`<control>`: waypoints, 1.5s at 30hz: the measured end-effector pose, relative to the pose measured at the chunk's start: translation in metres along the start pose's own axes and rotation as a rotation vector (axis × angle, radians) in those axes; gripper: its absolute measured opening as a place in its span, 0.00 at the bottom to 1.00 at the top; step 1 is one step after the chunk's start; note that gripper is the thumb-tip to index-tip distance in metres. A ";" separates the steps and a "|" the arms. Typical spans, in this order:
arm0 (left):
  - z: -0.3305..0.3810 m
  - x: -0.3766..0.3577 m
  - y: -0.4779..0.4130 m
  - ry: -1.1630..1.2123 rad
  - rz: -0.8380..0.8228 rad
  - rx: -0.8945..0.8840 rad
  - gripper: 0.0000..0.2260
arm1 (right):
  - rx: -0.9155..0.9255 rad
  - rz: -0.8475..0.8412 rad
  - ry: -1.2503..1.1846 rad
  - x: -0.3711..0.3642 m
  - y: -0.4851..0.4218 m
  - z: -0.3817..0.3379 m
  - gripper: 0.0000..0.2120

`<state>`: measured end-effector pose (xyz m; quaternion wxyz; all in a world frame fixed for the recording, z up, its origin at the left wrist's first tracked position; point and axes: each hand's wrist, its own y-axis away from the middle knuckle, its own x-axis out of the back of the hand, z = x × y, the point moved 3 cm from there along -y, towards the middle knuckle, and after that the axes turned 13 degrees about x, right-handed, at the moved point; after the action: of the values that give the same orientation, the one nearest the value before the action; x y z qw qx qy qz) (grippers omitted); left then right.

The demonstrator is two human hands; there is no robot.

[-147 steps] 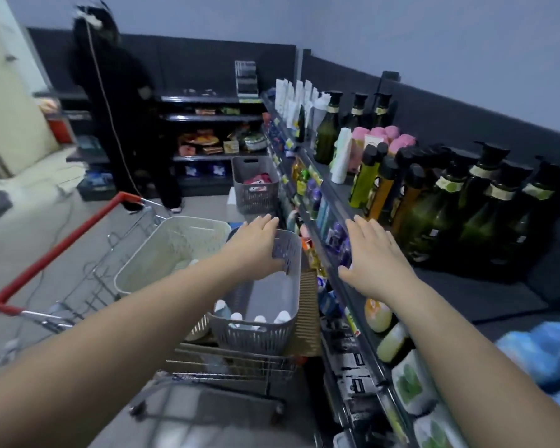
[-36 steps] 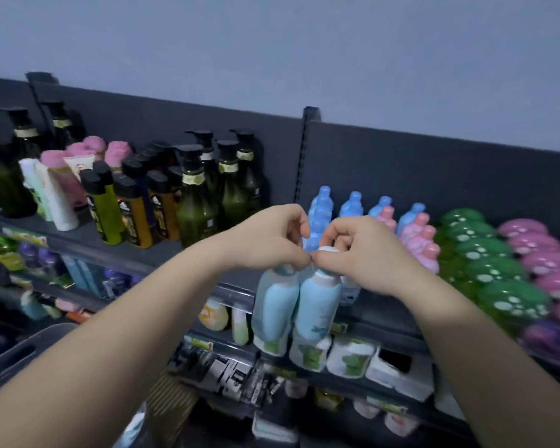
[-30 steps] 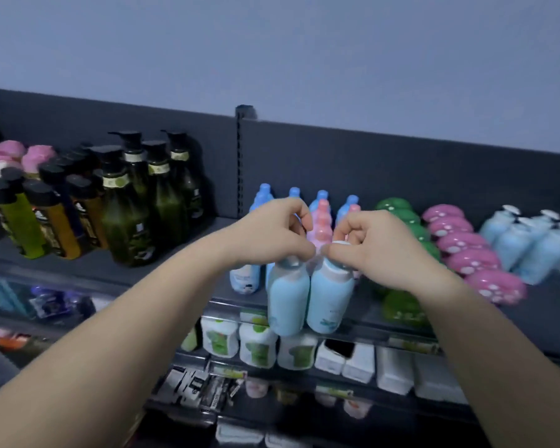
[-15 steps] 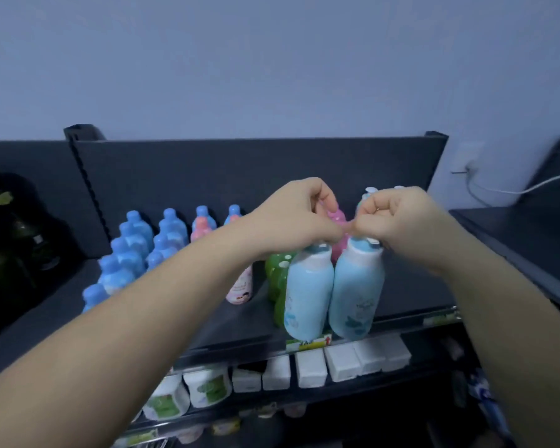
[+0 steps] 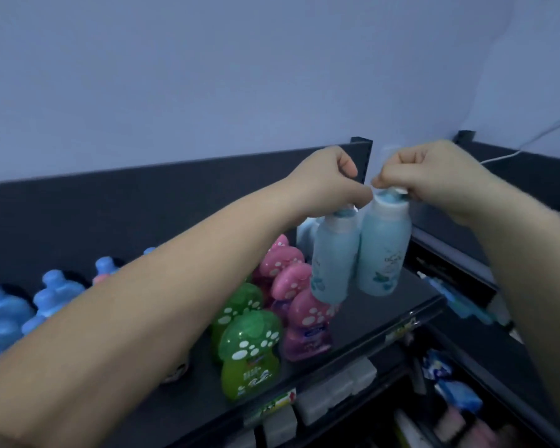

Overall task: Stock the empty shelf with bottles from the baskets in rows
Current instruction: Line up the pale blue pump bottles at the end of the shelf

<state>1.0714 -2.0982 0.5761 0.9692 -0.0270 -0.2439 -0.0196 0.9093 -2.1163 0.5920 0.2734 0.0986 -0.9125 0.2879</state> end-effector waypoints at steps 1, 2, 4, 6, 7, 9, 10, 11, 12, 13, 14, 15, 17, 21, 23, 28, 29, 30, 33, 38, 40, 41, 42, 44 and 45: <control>0.001 -0.003 -0.010 -0.009 -0.012 -0.010 0.16 | -0.006 0.018 -0.006 0.003 -0.006 0.004 0.09; -0.001 -0.007 -0.019 -0.014 -0.025 -0.015 0.16 | -0.021 0.032 -0.009 0.005 -0.010 0.010 0.10; -0.007 -0.019 -0.035 -0.015 -0.043 -0.010 0.15 | -0.047 0.037 -0.015 0.007 -0.012 0.025 0.10; -0.012 -0.029 -0.049 -0.003 -0.054 0.002 0.15 | -0.058 0.039 -0.029 0.012 -0.012 0.042 0.16; -0.012 -0.032 -0.056 0.000 -0.059 0.003 0.15 | -0.056 0.044 -0.038 0.015 -0.014 0.049 0.16; -0.009 -0.039 -0.070 -0.008 -0.069 0.003 0.15 | -0.054 0.046 -0.034 0.023 -0.017 0.061 0.15; -0.007 -0.044 -0.077 -0.013 -0.077 0.006 0.15 | -0.053 0.057 -0.033 0.028 -0.020 0.068 0.14; -0.005 -0.049 -0.083 -0.016 -0.086 0.013 0.15 | -0.050 0.064 -0.033 0.033 -0.022 0.075 0.14; -0.005 -0.054 -0.089 -0.015 -0.091 0.022 0.15 | -0.045 0.066 -0.034 0.037 -0.024 0.081 0.14; -0.006 -0.059 -0.095 -0.010 -0.093 0.032 0.15 | -0.037 0.062 -0.041 0.042 -0.027 0.088 0.15; -0.007 -0.065 -0.100 -0.002 -0.093 0.041 0.14 | -0.030 0.050 -0.052 0.046 -0.029 0.095 0.15; -0.007 -0.072 -0.104 0.005 -0.094 0.049 0.14 | -0.029 0.032 -0.062 0.050 -0.032 0.103 0.16; -0.010 -0.085 -0.115 -0.011 -0.084 0.071 0.15 | -0.034 -0.028 -0.070 0.055 -0.042 0.121 0.17; -0.027 -0.102 -0.145 -0.186 -0.015 0.152 0.16 | -0.033 -0.187 -0.036 0.042 -0.069 0.160 0.12; -0.038 -0.109 -0.157 -0.253 -0.003 0.216 0.14 | -0.037 -0.268 0.009 0.031 -0.079 0.181 0.10; -0.069 -0.125 -0.175 -0.303 0.040 0.425 0.15 | -0.076 -0.373 0.002 0.010 -0.095 0.236 0.09; -0.075 -0.126 -0.178 -0.306 0.058 0.454 0.15 | -0.082 -0.388 0.003 0.005 -0.098 0.245 0.10; -0.081 -0.125 -0.182 -0.307 0.084 0.468 0.15 | -0.085 -0.403 0.004 -0.001 -0.102 0.252 0.10; -0.089 -0.120 -0.189 -0.313 0.178 0.465 0.12 | -0.094 -0.450 -0.009 -0.018 -0.107 0.265 0.10; -0.098 -0.123 -0.193 -0.355 0.174 0.425 0.10 | -0.064 -0.430 -0.092 -0.031 -0.105 0.290 0.08; -0.098 -0.119 -0.190 -0.375 0.181 0.406 0.10 | -0.048 -0.392 -0.158 -0.032 -0.105 0.296 0.12; -0.097 -0.117 -0.188 -0.372 0.188 0.402 0.11 | -0.035 -0.386 -0.201 -0.033 -0.105 0.297 0.14; -0.097 -0.114 -0.184 -0.362 0.191 0.405 0.14 | -0.020 -0.388 -0.248 -0.034 -0.103 0.298 0.17; -0.099 -0.112 -0.176 -0.351 0.177 0.414 0.18 | 0.001 -0.397 -0.328 -0.037 -0.098 0.300 0.22; -0.101 -0.112 -0.173 -0.351 0.165 0.413 0.20 | 0.012 -0.400 -0.359 -0.036 -0.094 0.302 0.23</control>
<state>1.0115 -2.2739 0.4412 0.8954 0.1485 -0.4038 0.1145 0.8377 -2.3668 0.4093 0.1583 0.3279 -0.9070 0.2117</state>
